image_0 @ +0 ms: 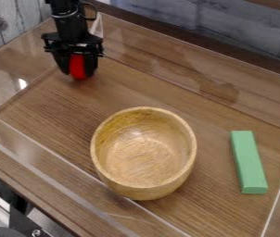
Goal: Move the red fruit to the right
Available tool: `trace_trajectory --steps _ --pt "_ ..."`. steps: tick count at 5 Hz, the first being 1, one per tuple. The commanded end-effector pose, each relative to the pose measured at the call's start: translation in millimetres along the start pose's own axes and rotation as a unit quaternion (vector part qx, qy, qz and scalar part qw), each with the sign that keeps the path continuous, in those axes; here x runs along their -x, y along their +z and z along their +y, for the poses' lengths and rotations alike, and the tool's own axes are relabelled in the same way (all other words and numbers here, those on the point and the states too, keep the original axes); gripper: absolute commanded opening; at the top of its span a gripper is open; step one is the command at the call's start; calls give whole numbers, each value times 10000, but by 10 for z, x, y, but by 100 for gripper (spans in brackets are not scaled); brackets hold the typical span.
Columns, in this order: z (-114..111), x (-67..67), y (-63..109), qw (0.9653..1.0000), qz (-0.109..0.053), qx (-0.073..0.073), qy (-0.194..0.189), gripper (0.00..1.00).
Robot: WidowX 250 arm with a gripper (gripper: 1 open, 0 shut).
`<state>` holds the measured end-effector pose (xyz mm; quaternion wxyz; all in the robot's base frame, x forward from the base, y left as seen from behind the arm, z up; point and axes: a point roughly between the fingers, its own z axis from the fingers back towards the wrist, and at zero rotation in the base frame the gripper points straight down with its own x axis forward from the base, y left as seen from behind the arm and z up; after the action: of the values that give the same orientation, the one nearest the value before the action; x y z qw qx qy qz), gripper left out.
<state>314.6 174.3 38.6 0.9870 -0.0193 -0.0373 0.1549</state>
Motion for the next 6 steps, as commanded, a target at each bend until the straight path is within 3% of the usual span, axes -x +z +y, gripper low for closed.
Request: trace_trajectory --steps 1,3,6 --pt "-204 -157 303 9991 -418 -1 -113 0" --pt "-889 -324 724 9982 -577 122 -52 0" --pt "-1997 -49 692 9984 -521 155 -150 0"
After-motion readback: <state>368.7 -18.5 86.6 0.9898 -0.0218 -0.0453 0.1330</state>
